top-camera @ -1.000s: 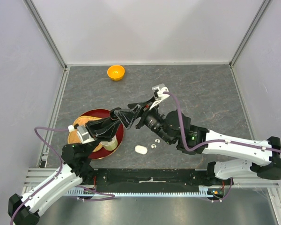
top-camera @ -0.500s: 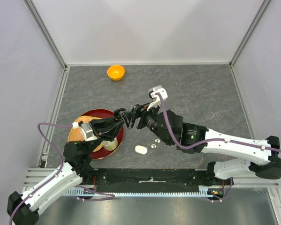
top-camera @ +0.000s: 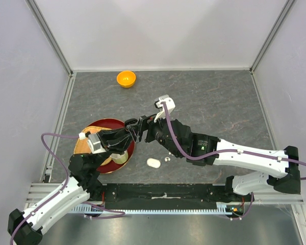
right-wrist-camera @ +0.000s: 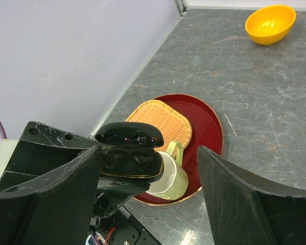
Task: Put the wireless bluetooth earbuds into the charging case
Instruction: Place the earbud in the charging case, then close the charging case, then place the charging case at the center of the board.
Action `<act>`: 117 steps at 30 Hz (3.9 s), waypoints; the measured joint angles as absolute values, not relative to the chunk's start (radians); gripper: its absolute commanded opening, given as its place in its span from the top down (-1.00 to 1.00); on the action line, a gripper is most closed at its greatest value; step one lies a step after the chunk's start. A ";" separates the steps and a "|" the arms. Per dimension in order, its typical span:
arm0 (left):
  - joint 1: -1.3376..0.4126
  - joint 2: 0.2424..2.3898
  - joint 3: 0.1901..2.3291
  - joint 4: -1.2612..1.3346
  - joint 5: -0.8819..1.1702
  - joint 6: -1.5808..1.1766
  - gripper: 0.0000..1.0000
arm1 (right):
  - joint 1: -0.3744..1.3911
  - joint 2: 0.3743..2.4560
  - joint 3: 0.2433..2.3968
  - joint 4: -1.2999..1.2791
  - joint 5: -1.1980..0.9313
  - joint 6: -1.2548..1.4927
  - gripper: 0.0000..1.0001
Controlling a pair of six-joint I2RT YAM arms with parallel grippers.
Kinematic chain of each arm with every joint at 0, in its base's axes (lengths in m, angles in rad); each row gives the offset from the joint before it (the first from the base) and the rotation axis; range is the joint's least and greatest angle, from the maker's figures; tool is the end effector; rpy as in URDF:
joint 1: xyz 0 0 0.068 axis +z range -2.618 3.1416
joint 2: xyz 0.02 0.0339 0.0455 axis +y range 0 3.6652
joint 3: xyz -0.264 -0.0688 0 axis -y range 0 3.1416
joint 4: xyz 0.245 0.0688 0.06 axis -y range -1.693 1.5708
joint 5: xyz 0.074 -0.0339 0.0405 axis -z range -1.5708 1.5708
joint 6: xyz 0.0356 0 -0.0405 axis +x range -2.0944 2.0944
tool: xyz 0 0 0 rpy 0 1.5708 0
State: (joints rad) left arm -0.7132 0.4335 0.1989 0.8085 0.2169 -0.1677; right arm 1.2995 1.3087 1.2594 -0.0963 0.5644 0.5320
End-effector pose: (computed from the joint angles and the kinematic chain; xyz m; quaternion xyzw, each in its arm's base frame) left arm 0.0888 -0.0869 0.2848 0.2196 0.4321 -0.4191 0.7678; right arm 0.0993 0.2861 0.4012 -0.1033 0.7420 0.3696 0.5496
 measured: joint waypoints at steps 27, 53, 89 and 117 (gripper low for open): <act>-0.713 0.519 0.257 0.762 0.413 -0.168 0.95 | 0.927 1.364 1.391 -0.282 -0.001 0.662 -0.74; -0.715 0.584 0.276 0.750 0.395 -0.180 0.96 | 0.905 1.284 1.258 -0.331 -0.134 0.689 -0.77; -0.713 2.000 1.212 0.223 0.351 -0.828 0.93 | 0.722 0.879 1.124 -0.598 0.508 0.813 -0.82; -0.712 2.197 1.131 0.691 0.459 -1.032 -0.67 | 0.715 0.865 1.119 -0.616 0.487 0.781 -0.83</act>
